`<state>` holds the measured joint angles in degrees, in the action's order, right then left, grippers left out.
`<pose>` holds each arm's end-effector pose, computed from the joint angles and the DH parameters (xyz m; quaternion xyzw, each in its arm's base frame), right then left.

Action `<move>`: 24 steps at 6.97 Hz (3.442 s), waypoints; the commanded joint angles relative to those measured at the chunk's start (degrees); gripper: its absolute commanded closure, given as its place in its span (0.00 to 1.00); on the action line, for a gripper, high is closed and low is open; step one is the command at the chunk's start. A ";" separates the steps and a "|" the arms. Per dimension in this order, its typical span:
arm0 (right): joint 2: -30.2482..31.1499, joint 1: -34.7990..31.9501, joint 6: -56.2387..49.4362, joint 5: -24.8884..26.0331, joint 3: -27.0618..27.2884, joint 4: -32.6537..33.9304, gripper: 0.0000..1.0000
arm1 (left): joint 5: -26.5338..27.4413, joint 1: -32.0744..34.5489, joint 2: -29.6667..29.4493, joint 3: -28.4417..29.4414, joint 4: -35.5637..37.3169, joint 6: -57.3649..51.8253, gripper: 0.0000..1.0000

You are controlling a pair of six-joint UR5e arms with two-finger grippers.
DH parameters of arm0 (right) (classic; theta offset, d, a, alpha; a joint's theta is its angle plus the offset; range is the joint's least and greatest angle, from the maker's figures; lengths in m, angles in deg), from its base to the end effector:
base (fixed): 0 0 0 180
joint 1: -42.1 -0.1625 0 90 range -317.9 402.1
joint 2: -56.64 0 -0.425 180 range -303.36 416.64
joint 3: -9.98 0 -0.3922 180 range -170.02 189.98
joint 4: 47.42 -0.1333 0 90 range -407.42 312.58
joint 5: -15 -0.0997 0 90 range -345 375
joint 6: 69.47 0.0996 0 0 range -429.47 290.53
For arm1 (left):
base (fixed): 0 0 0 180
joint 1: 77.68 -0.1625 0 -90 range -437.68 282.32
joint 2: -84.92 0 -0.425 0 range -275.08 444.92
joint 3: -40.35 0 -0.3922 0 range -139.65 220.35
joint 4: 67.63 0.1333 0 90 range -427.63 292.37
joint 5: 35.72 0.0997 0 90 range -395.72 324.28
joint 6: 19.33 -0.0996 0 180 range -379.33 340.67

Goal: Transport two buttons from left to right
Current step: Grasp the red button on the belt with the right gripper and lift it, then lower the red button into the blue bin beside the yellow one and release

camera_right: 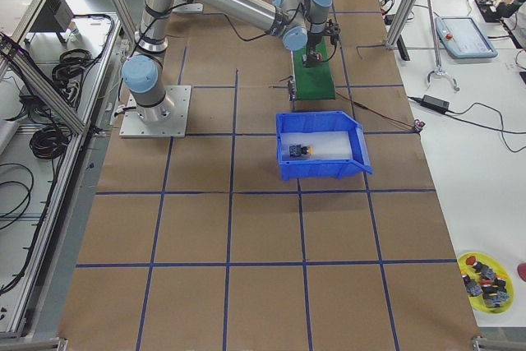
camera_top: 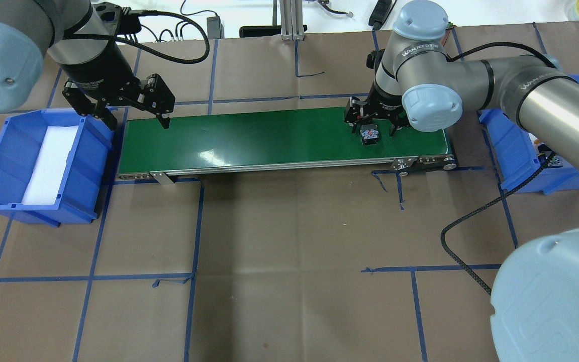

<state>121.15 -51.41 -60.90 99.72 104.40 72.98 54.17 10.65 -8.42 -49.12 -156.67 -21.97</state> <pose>0.1804 -0.6135 0.2522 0.0439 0.9980 0.0006 0.0463 -0.1185 -0.5166 0.4648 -0.0084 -0.9998 -0.0161 0.0016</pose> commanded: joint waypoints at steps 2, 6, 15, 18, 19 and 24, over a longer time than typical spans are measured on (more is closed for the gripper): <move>-0.35 0.08 -1.01 0.79 -0.20 0.09 0.60 | -0.07 0.00 0.00 0.00 0.00 0.00 0.00; 2.62 2.18 -6.89 7.73 -6.06 -5.15 0.94 | 0.02 0.00 0.00 0.00 0.00 0.00 0.00; -2.35 30.23 -43.20 7.30 -13.92 -5.62 0.94 | -0.07 0.00 0.00 0.09 0.00 0.18 0.00; -5.79 30.23 -42.94 7.03 -11.02 -3.70 0.94 | -0.07 0.00 0.00 0.09 0.00 0.18 0.00; -6.67 30.23 -42.59 7.03 -10.93 -3.69 0.93 | -0.07 0.00 0.00 0.09 0.00 0.18 0.00; -8.79 30.32 -42.41 7.30 -10.93 -3.69 0.28 | -0.07 0.00 0.00 0.09 0.00 0.18 0.00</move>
<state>112.62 -21.09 -103.37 107.17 93.47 69.29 54.10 10.65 -8.42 -49.03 -156.67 -21.79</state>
